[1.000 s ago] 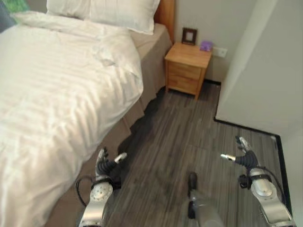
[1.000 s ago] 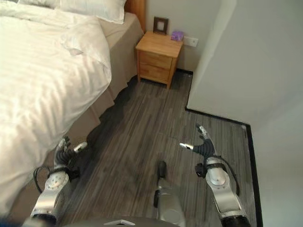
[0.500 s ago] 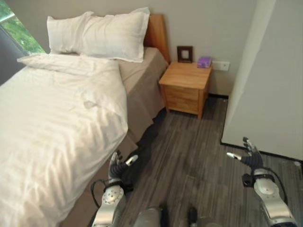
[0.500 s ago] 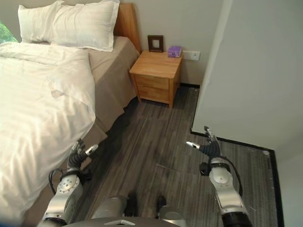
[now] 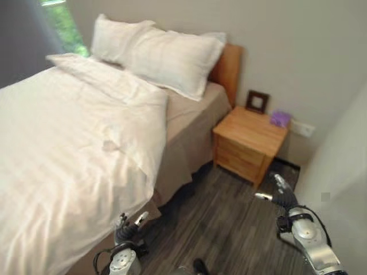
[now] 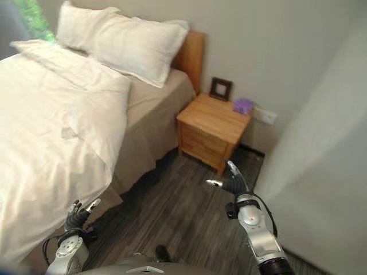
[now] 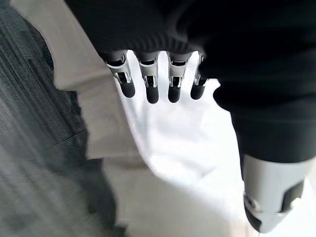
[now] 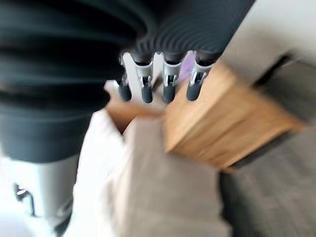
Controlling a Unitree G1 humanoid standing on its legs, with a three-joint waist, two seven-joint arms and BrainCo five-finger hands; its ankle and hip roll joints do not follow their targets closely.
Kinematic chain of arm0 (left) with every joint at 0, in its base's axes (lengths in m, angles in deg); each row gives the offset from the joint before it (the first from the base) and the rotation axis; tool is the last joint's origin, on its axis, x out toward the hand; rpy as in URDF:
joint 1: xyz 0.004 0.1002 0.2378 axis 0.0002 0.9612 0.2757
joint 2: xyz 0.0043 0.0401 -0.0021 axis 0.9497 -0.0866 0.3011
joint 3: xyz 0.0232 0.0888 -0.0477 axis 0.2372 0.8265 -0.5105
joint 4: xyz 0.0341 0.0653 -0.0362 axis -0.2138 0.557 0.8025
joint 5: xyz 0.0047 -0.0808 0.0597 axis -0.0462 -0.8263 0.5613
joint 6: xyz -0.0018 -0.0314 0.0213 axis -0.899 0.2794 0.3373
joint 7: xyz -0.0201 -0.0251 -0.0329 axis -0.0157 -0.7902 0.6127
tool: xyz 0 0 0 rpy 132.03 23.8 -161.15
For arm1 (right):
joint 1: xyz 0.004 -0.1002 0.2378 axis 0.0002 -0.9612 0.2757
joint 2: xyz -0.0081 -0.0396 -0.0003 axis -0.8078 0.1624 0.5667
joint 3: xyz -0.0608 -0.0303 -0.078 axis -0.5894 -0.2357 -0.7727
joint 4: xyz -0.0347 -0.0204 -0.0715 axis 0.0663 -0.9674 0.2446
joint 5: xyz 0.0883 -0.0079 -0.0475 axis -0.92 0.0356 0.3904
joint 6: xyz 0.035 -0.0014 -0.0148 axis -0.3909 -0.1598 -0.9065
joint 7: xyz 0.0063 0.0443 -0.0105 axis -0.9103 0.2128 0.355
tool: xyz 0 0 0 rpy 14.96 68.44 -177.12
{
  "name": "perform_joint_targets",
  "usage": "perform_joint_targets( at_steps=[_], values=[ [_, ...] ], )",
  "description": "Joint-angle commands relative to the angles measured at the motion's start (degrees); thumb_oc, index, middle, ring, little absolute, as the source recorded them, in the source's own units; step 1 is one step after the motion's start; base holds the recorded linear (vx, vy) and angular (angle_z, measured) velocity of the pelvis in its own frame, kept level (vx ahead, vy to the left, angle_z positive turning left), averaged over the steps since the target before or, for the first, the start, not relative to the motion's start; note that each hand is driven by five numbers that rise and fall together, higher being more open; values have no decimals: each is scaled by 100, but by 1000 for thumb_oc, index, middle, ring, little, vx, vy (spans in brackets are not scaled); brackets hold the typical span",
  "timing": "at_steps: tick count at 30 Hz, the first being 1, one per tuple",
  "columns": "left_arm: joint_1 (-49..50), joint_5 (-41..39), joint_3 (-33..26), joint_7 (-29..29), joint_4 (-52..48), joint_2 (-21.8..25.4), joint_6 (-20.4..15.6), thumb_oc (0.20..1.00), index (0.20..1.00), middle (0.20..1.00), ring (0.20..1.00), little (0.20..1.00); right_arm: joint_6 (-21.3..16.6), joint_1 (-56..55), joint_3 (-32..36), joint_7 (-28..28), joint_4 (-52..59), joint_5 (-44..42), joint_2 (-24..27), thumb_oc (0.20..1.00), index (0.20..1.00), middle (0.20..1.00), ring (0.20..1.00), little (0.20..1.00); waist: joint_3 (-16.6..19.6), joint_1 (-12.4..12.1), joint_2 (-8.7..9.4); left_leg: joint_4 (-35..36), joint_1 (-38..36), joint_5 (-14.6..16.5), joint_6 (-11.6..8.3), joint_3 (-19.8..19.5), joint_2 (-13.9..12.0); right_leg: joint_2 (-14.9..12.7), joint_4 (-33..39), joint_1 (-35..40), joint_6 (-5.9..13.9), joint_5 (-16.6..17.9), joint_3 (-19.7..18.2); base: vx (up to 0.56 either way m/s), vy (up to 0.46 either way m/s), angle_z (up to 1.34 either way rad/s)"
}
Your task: Making the bed.
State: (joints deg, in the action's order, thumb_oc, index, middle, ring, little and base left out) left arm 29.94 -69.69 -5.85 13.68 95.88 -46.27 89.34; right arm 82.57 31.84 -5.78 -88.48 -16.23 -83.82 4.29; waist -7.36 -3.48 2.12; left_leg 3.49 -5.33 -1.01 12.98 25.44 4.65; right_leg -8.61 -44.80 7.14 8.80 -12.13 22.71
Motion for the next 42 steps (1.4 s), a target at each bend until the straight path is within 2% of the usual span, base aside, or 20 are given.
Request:
perform_joint_targets(
  at_steps=[1, 4, 6, 7, 8, 9, 10, 14, 20, 24, 25, 26, 27, 30, 31, 32, 33, 36, 37, 42],
  values=[
    [-418, -32, 49, -247, -282, 629, -157, 1000, 1000, 1000, 1000, 1000, -255, 409, 210, -119, 251, 328, -37, 1000, 1000, 1000, 1000, 1000, -288, 117, -127, 151, -190, -74, -935, 76, -621, -703, 592, -287, 355, 2262, -839, 179, -11, 185],
    [-594, -31, 102, -264, -324, 745, -181, 1000, 1000, 1000, 1000, 1000, -237, 494, 208, -163, 269, 359, 43, 1000, 1000, 1000, 1000, 1000, -338, 244, -181, 151, -262, -51, -1066, -289, -685, -721, 1130, -696, 85, 1875, -969, 288, -100, 138],
    [-748, -68, 170, -198, -316, 841, -237, 1000, 1000, 1000, 1000, 1000, -210, 553, 330, -216, 247, 241, 143, 1000, 1000, 1000, 1000, 1000, -479, 463, -63, 151, -420, 38, -1251, -927, -606, -427, 2151, -953, -19, 1506, -1414, 314, -169, 148],
    [-754, -68, 168, -198, -314, 842, -238, 1000, 1000, 1000, 1000, 1000, -211, 560, 330, -217, 244, 240, 141, 1000, 1000, 1000, 1000, 1000, -475, 470, -76, 151, -402, 17, -1256, -934, -626, -406, 2200, -945, -32, 1547, -1394, 380, -196, 170],
    [-773, -85, 244, -148, -433, 881, -258, 1000, 1000, 1000, 1000, 1000, -198, 489, 464, -257, 233, 164, 154, 1000, 1000, 1000, 1000, 1000, -504, 680, 46, 151, -511, 181, -1377, -1422, -559, -12, 3265, -938, 14, 1335, -2033, 231, -101, 146],
    [-773, -86, 242, -148, -435, 882, -256, 1000, 1000, 1000, 1000, 1000, -198, 491, 464, -256, 234, 164, 153, 1000, 1000, 1000, 1000, 1000, -503, 690, 44, 151, -498, 161, -1380, -1432, -566, -6, 3308, -926, 8, 1374, -2018, 398, -141, 199],
    [-862, -69, 290, -20, -471, 916, -248, 1000, 1000, 1000, 1000, 1000, -166, 405, 608, -290, 192, 115, 144, 1000, 1000, 1000, 1000, 1000, -493, 814, 119, 151, -518, 243, -1410, -1809, -494, 237, 3853, -977, -17, 1319, -2563, 163, -44, 173],
    [-878, -30, 324, 195, -611, 980, -257, 1000, 1000, 1000, 1000, 1000, -160, 344, 712, -296, 183, 107, 104, 1000, 1000, 1000, 1000, 1000, -475, 851, 184, 151, -648, 387, -1457, -2175, -436, 186, 4338, -1137, 59, 1641, -2450, 255, -88, 167],
    [-860, 31, 284, 423, -750, 1117, -284, 1000, 1000, 1000, 1000, 1000, -186, 261, 833, -189, 106, 249, 268, 1000, 1000, 1000, 1000, 1000, -376, 1074, 343, 151, -1183, 691, -1414, -2841, -222, 547, 4607, -1146, -5, 2042, -2471, 275, -77, 72],
    [-828, -6, 255, 384, -813, 1032, -291, 1000, 1000, 1000, 1000, 1000, -175, 298, 772, -172, 100, 307, 327, 1000, 1000, 1000, 1000, 1000, -297, 1115, 198, 53, -1416, 883, -1417, -2786, -231, 569, 4464, -1035, -101, 1913, -2251, 249, -93, 19],
    [-810, -58, 296, 407, -804, 973, -333, 1000, 1000, 1000, 1000, 1000, -155, 383, 722, -172, 36, 318, 387, 1000, 1000, 1000, 1000, 1000, -345, 1171, 20, -1048, -1203, 794, -1647, -2692, -196, 614, 4676, -768, -212, 1836, -2192, 221, -45, -1],
    [-814, -58, 294, 407, -802, 974, -334, 1000, 1000, 1000, 1000, 1000, -156, 389, 721, -172, 33, 317, 386, 1000, 1000, 1000, 1000, 1000, -329, 1184, 38, -1066, -1164, 782, -1647, -2704, -177, 592, 4685, -789, -210, 1851, -2186, 235, -93, 4],
    [-803, -258, 305, 411, -901, 933, -377, 1000, 1000, 1000, 1000, 1000, -119, 446, 703, -126, 33, 385, 528, 1000, 1000, 1000, 1000, 1000, -515, 1092, 108, -2677, -413, 94, -2243, -2487, -79, 381, 4794, -443, -297, 1775, -2083, 122, -75, 1],
    [-864, -389, 360, 406, -931, 907, -422, 1000, 1000, 1000, 1000, 1000, -74, 521, 731, -150, 35, 350, 605, 1000, 1000, 1000, 1000, 1000, -730, 891, 141, -3449, 179, 110, -2366, -2334, -137, 334, 4921, -172, -399, 1605, -1970, 130, -136, 12],
    [-873, -413, 368, 359, -918, 890, -395, 1000, 1000, 1000, 1000, 1000, 12, 514, 786, -207, -33, 339, 634, 1000, 1000, 1000, 1000, 1000, -765, 827, 181, -2855, 565, 157, -2170, -1932, -533, 209, 4980, -18, -343, 1489, -1860, 196, -112, 4],
    [-869, -414, 371, 360, -919, 885, -393, 1000, 1000, 1000, 1000, 1000, 12, 513, 785, -207, -37, 338, 640, 1000, 1000, 1000, 1000, 1000, -772, 792, 164, -2836, 517, 196, -2167, -1898, -550, 222, 4980, 2, -338, 1468, -1891, 405, 12, 6],
    [-817, -330, 350, 402, -909, 907, -340, 1000, 1000, 1000, 1000, 1000, 98, 541, 777, -223, -147, 425, 664, 1000, 1000, 1000, 1000, 1000, -683, 722, 28, -1535, 445, 355, -1909, -1789, -729, 239, 4980, 42, -253, 1369, -1853, 274, 77, 17],
    [-732, -276, 284, 393, -931, 887, -360, 1000, 1000, 1000, 1000, 1000, 114, 593, 781, -208, -131, 735, 853, 1000, 1000, 1000, 1000, 1000, -640, 603, -72, -696, 405, -60, -1866, -1905, -669, 280, 4980, 203, -227, 1198, -1895, 330, 81, 11],
    [-687, -264, 284, 486, -976, 875, -358, 1000, 1000, 1000, 1000, 1000, 89, 671, 895, -208, -57, 1120, 1149, 1000, 1000, 1000, 1000, 1000, -594, 689, -79, -632, 327, -168, -1862, -1435, -805, 256, 4980, 287, -265, 1113, -1707, 168, 73, 12],
    [-664, -286, 265, 600, -980, 969, -344, 1000, 1000, 1000, 1000, 1000, 205, 1100, 831, -93, -114, 1357, 1400, 1000, 1000, 1000, 1000, 1000, -418, 621, 10, 59, -130, -151, -1696, -1372, -664, 195, 4446, 229, -173, 1005, -1622, 175, 82, 7]
  ],
)
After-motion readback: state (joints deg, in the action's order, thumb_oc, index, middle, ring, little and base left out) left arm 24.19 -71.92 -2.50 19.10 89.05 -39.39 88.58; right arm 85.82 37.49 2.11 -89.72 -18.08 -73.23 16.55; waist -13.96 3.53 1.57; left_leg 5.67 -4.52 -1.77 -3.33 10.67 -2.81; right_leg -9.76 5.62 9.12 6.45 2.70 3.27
